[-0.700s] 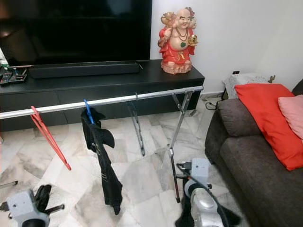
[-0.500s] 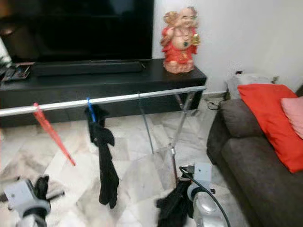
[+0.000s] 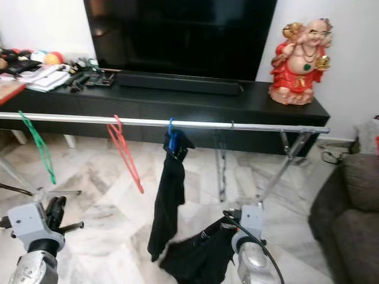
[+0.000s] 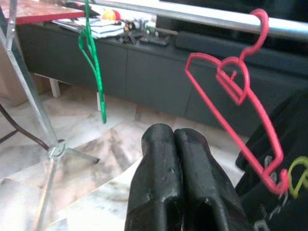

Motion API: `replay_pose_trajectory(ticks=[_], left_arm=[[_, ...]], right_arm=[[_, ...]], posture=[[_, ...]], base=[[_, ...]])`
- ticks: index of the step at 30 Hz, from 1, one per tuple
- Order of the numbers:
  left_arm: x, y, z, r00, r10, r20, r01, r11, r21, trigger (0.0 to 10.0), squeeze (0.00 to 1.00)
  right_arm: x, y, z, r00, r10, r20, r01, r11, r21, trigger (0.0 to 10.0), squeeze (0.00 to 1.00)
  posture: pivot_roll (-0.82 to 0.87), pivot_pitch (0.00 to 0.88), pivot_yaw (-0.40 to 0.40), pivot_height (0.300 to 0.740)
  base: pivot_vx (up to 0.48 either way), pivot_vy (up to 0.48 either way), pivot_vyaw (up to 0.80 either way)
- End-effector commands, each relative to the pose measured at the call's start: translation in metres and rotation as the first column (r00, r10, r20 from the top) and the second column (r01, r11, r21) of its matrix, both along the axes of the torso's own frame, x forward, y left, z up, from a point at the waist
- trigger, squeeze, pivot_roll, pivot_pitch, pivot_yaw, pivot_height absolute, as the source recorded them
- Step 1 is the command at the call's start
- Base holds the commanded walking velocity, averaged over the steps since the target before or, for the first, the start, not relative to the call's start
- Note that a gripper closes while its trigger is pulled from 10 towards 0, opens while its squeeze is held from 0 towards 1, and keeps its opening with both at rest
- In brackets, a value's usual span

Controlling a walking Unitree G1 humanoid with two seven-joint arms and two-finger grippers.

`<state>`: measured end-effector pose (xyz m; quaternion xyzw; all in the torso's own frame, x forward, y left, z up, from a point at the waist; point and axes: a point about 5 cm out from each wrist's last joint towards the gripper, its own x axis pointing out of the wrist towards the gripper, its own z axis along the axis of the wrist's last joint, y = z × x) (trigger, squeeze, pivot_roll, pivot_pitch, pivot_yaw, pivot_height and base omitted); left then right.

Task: Hang hanger

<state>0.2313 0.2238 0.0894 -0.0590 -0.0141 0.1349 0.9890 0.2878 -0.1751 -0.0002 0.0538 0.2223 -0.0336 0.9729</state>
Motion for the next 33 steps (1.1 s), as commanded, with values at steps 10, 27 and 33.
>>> replay_pose_trajectory(ticks=[10,27,33], left_arm=[[0.005,-0.036,0.000,0.964,-0.262,-0.051,0.266,0.959,0.095,10.0,0.00],[0.011,-0.035,0.010,0.964,-0.265,-0.021,0.266,0.960,0.092,10.0,0.00],[0.011,-0.033,0.011,0.967,-0.256,-0.017,0.257,0.962,0.094,10.0,0.00]], right_arm=[[0.000,-0.002,-0.004,1.000,-0.017,-0.024,0.017,0.999,0.031,10.0,0.00],[-0.001,0.007,-0.008,0.999,0.016,-0.037,-0.015,0.999,0.029,10.0,0.00],[0.000,0.008,-0.007,0.999,0.029,-0.034,-0.028,0.999,0.030,10.0,0.00]], posture=[[0.04,0.000,-0.015,0.740],[0.03,0.000,0.005,0.740],[0.04,0.000,0.001,0.740]], base=[[0.000,0.000,0.00],[0.090,0.000,0.00],[0.286,0.000,0.00]])
